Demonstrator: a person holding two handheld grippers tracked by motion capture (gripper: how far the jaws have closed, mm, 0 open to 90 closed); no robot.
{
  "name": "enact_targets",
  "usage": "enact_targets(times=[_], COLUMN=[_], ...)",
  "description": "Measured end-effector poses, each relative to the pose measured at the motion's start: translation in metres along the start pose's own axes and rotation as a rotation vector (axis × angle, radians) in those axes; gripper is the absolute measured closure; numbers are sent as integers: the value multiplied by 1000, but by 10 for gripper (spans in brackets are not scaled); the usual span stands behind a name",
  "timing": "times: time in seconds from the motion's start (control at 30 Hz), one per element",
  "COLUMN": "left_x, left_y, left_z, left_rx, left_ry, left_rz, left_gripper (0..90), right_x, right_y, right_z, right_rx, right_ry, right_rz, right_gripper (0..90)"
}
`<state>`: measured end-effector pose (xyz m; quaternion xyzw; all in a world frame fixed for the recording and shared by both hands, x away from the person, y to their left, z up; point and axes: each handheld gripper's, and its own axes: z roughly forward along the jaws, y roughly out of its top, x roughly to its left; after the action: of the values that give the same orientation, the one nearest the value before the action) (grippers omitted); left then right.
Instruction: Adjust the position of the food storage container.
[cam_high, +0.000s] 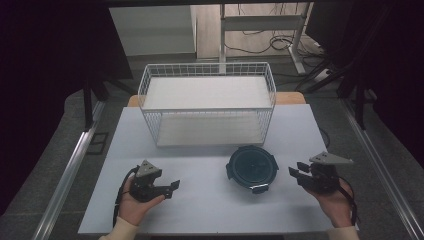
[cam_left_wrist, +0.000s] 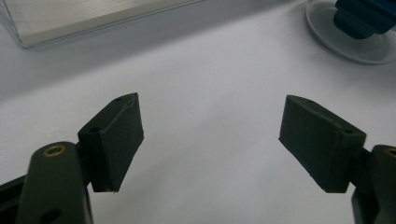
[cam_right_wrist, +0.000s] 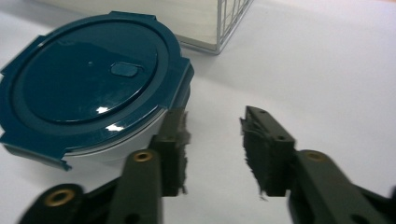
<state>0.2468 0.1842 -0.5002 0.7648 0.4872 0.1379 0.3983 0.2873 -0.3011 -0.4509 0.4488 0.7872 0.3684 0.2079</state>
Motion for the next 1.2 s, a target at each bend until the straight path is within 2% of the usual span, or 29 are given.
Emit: enact_targets(times=[0.1, 0.13, 0.2, 0.27, 0.4, 0.5, 0.53, 0.67, 0.7, 0.87, 0.9, 0.93, 0.97, 1.1, 1.2], left_x=[-1, -1, -2, -2, -3, -3, -2, -3, -3, -7, -8, -8, -8, -8, -7], left_y=[0, 1, 1, 1, 1, 1, 1, 1, 1, 3, 3, 3, 3, 2, 3], left_z=[0, 0, 0, -1, -1, -2, -2, 0, 0, -4, -4, -4, -3, -2, -1], left_rx=[-1, -1, -3, -7, -10, -13, -13, -4, -2, -13, -11, -11, -9, 5, 11], left_ry=[-7, -9, -11, -14, -14, -11, -11, -11, -13, -28, -31, -31, -30, -28, -11], left_rz=[1, 2, 1, 0, 1, -2, -5, -6, -4, 5, 6, 6, 7, 18, 6], left_gripper=[209, 209, 209, 209, 209, 209, 209, 209, 209, 207, 207, 208, 210, 210, 196], right_x=[0, 0, 1, 2, 4, 6, 6, 1, -2, -5, -5, -5, -4, -1, 3], right_y=[8, 14, 16, 29, 40, 47, 47, 43, 39, 33, 28, 28, 26, 25, 24], right_z=[3, 5, 5, 7, 13, 19, 21, 30, 34, 40, 46, 46, 50, 53, 57], right_rx=[10, 12, 12, 23, 61, 68, 68, 93, 112, 144, 167, 167, 182, 192, 200], right_ry=[4, 8, 14, 33, 33, -16, -14, -27, -32, -25, -34, -34, -59, -51, -34], right_rz=[13, 5, 0, -4, -18, -57, -55, -46, -46, -35, -40, -40, -59, -65, -79], right_gripper=[739, 805, 828, 888, 896, 897, 897, 897, 897, 896, 897, 897, 898, 898, 898])
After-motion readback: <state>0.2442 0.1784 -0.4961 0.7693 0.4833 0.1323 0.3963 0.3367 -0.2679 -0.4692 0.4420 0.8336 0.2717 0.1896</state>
